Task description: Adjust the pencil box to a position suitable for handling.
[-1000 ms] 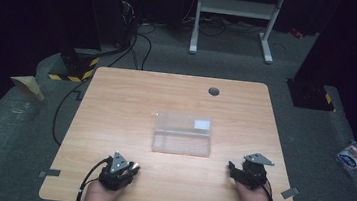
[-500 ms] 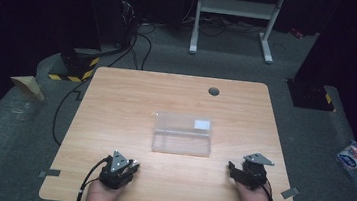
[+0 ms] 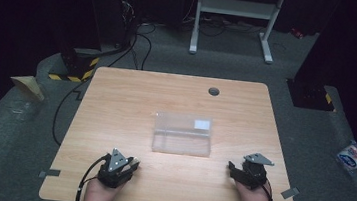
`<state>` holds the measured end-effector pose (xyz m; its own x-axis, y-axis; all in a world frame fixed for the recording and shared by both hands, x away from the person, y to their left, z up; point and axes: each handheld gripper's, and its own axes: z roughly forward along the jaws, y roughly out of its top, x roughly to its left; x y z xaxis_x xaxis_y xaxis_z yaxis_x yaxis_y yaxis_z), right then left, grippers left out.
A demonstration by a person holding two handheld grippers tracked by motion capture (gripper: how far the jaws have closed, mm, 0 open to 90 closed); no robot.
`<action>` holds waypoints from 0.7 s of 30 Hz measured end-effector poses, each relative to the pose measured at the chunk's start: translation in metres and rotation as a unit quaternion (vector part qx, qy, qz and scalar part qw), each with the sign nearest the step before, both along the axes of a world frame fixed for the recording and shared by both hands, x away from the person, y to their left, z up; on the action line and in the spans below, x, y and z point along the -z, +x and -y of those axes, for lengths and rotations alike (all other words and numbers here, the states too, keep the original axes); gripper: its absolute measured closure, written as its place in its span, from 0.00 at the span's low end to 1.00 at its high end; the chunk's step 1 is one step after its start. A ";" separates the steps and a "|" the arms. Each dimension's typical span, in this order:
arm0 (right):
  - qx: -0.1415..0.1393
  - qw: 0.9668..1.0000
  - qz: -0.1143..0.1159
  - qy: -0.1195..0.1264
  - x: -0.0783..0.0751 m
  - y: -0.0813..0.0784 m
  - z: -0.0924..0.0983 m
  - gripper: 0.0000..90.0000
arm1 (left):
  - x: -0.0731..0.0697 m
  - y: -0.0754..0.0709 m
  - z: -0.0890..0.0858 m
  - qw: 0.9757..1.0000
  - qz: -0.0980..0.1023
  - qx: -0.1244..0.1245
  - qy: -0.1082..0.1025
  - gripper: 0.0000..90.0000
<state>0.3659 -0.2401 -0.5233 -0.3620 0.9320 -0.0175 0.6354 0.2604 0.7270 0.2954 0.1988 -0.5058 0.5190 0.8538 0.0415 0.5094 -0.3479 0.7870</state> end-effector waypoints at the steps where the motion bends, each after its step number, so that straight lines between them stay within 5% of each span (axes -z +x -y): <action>1: 0.000 1.000 0.001 0.000 0.000 0.000 0.000 0.35 | -0.001 0.000 0.000 1.000 0.003 0.000 -0.001 0.76; 13: 0.008 1.000 -0.001 0.002 0.000 0.000 0.000 0.32 | -0.013 0.016 0.013 1.000 -0.005 -0.016 -0.007 0.76; 21: 0.001 1.000 -0.003 0.001 0.000 0.002 0.000 0.32 | -0.030 0.024 0.025 0.999 0.017 -0.032 -0.019 0.76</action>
